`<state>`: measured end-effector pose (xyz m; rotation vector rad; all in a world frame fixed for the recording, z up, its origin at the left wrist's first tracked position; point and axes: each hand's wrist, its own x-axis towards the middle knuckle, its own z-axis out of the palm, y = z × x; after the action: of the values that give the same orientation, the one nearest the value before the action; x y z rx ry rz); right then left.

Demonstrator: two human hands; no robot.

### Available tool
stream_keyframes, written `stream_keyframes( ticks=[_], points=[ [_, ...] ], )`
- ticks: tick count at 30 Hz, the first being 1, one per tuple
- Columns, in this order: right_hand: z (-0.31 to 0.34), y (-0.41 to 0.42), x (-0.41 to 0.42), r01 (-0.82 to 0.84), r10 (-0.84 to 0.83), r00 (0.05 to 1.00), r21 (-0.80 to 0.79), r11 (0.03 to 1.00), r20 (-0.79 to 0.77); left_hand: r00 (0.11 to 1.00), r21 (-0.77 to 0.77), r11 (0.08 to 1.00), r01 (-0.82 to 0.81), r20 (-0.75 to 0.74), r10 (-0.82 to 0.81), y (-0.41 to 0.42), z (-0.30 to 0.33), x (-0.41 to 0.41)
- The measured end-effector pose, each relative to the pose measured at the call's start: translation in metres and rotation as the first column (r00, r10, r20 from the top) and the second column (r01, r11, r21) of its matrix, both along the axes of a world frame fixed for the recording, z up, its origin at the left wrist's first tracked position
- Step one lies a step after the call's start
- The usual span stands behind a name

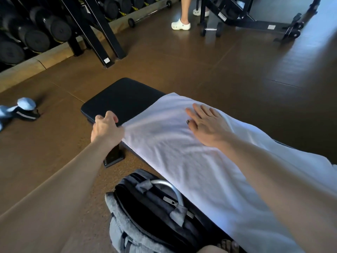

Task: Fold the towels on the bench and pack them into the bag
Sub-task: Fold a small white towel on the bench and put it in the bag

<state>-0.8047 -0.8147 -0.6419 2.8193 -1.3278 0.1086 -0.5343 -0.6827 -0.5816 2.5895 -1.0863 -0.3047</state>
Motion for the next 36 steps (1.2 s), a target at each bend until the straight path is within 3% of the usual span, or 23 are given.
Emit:
stream_keyframes(
  ticks=[2, 5, 7, 9, 11, 15, 22, 25, 27, 28, 30, 32, 36],
  points=[
    [0.003, 0.003, 0.004, -0.006, 0.006, 1.000, -0.001, 1.000, 0.010, 0.976, 0.118, 0.993, 0.010, 0.214, -0.036, 0.002, -0.004, -0.006],
    [0.015, 0.015, 0.012, 0.056, -0.057, 0.987, 0.015, 0.998, 0.153, 0.864, 0.062, 0.937, 0.343, 0.370, -0.341, -0.004, -0.012, -0.047],
    [0.027, 0.027, 0.004, 0.110, -0.110, 0.950, 0.016, 0.994, 0.292, 0.729, 0.090, 0.791, 0.605, 0.337, -0.596, -0.012, -0.020, -0.090],
    [0.032, 0.038, -0.019, 0.147, -0.153, 0.931, 0.042, 0.988, 0.331, 0.665, 0.172, 0.700, 0.693, 0.222, -0.713, -0.022, -0.031, -0.124],
    [0.028, 0.054, -0.054, 0.173, -0.189, 0.949, 0.083, 0.981, 0.254, 0.702, 0.243, 0.704, 0.667, 0.112, -0.704, -0.030, -0.044, -0.138],
    [0.015, 0.089, -0.128, 0.271, -0.282, 0.948, 0.091, 0.958, 0.146, 0.732, 0.299, 0.716, 0.631, 0.077, -0.677, -0.033, -0.052, -0.131],
    [0.027, 0.121, -0.211, 0.479, -0.531, 0.805, 0.238, 0.845, 0.266, 0.783, 0.403, 0.734, 0.547, 0.064, -0.619, -0.027, -0.044, -0.107],
    [0.027, 0.127, -0.226, 0.432, -0.479, 0.859, 0.247, 0.867, 0.179, 0.803, 0.426, 0.747, 0.510, 0.074, -0.591, -0.025, -0.036, -0.113],
    [0.023, 0.123, -0.222, 0.416, -0.450, 0.887, 0.242, 0.876, 0.104, 0.767, 0.346, 0.756, 0.556, 0.136, -0.627, -0.022, -0.030, -0.143],
    [0.020, 0.120, -0.217, 0.422, -0.451, 0.889, 0.247, 0.873, 0.075, 0.709, 0.282, 0.725, 0.629, 0.176, -0.683, -0.020, -0.029, -0.166],
    [0.017, 0.113, -0.207, 0.425, -0.454, 0.889, 0.262, 0.867, 0.061, 0.553, 0.186, 0.588, 0.787, 0.208, -0.807, -0.016, -0.032, -0.217],
    [0.018, 0.109, -0.201, 0.408, -0.453, 0.883, 0.277, 0.870, 0.122, 0.462, 0.195, 0.487, 0.851, 0.158, -0.872, -0.012, -0.040, -0.254],
    [0.021, 0.105, -0.211, 0.505, -0.563, 0.779, 0.254, 0.825, 0.278, 0.507, 0.300, 0.518, 0.801, 0.120, -0.854, -0.016, -0.053, -0.251]
  ],
)
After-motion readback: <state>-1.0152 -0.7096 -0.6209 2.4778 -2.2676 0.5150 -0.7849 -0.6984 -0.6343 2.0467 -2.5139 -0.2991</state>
